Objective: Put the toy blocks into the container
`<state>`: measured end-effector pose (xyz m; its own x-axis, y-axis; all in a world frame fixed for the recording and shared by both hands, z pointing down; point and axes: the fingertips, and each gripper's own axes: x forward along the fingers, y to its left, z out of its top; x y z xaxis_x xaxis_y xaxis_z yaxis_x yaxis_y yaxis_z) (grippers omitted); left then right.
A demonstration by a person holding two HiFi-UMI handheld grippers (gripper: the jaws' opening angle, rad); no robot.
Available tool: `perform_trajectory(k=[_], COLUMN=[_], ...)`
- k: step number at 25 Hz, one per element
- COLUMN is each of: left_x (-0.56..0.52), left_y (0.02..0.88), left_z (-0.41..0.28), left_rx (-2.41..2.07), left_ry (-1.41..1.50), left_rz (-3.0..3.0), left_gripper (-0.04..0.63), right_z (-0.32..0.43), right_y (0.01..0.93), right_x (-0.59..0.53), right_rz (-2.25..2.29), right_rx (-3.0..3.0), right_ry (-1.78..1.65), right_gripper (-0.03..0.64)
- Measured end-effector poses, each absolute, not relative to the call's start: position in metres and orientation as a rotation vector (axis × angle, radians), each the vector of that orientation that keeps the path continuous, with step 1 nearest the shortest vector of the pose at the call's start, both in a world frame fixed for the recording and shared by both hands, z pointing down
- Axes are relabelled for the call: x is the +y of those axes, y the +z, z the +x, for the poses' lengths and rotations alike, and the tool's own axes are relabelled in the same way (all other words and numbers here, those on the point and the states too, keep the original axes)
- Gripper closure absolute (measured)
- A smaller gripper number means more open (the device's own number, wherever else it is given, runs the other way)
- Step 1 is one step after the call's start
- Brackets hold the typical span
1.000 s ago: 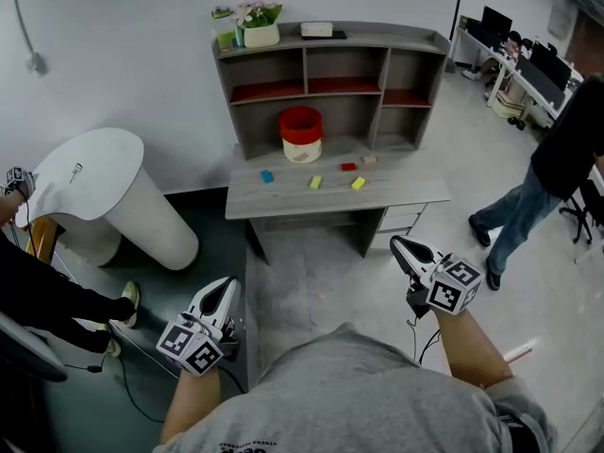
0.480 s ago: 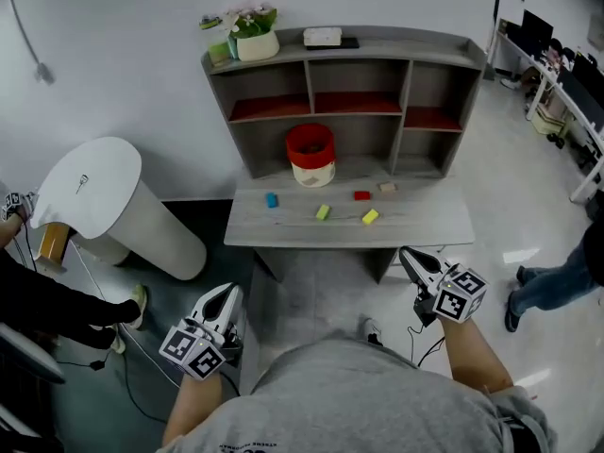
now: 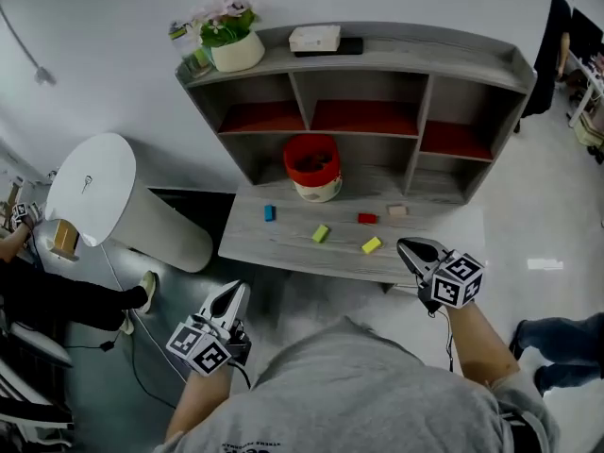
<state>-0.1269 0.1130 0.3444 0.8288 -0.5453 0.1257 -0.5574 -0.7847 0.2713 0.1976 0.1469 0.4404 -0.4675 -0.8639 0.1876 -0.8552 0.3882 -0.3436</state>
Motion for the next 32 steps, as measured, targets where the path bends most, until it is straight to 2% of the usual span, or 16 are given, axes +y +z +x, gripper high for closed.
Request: perform_trajectory(k=[7,13,18,22,28,32], left_x=[0.048,-0.033,-0.083,-0.101,-0.137,-0.126], left_y=[0.376,0.414,0.430,0.439,0.446,0.464], left_z=[-0.108,-0.104,-0.084,-0.073,0.001,-0.005], left_rx=[-0.752,-0.535,-0.230,-0.179,-0.146,-0.303], left_ry=[0.092,0.066,0.172,0.230,0.216,0.299], left_rz=[2.681,2.651,2.728,2.715,2.743,2.669], left_gripper=[0.565,0.565,0.565,0.565,0.565,0.565], right_z=[0.186,0.173,0.180,0.177,0.266,0.287], right_y=[0.490,0.508,0.520,0.534,0.552,0.589], right_x=[0.093,0.050,0.023,0.018,0.014,0.006], right_rz=[-1.626,-1.822,-2.054,-2.080,-2.212,-2.090], right_rx=[2.647,2.577,2.447,2.467,2.608,2.948], right_ry=[-0.734,-0.797,-0.898,-0.962,-0.897,-0.919], right_gripper=[0.595,0.595,0.594,0.594,0.594,0.592])
